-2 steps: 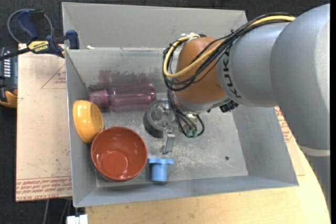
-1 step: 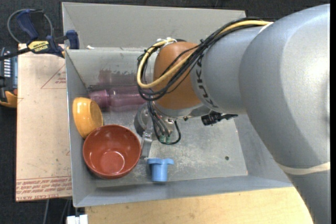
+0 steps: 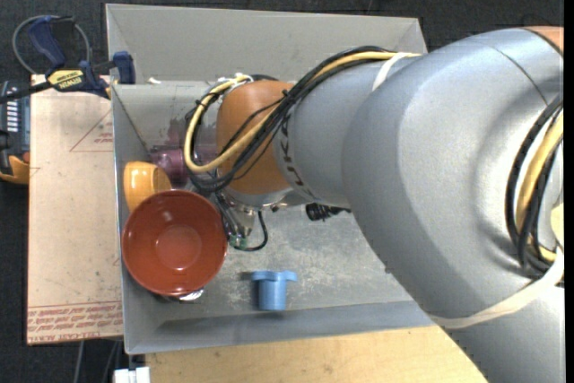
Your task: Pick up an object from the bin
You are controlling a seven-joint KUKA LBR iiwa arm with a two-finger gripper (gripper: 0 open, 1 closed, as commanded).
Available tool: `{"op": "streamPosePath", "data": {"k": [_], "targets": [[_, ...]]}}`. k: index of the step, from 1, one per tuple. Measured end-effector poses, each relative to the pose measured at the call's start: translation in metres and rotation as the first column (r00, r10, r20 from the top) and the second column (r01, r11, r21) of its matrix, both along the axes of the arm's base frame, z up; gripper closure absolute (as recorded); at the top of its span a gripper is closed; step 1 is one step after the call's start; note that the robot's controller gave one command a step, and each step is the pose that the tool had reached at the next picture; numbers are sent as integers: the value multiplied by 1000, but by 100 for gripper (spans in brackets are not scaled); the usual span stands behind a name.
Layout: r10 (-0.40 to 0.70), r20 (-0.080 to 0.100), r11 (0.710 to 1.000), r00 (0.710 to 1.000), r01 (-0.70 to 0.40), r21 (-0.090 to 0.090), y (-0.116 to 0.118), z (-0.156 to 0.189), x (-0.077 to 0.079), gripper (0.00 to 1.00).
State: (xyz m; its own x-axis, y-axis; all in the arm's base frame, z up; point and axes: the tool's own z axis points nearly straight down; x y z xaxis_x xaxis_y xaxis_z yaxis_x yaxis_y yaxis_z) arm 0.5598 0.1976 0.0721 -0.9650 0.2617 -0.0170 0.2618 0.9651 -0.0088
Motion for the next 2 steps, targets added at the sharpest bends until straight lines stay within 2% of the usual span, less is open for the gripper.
{"op": "streamPosePath", "data": {"k": [1, 2], "targets": [[7, -1, 1000, 1000, -7, 0, 19, 1, -6, 100], [8, -1, 1000, 1000, -8, 0, 19, 1, -6, 100]]}}
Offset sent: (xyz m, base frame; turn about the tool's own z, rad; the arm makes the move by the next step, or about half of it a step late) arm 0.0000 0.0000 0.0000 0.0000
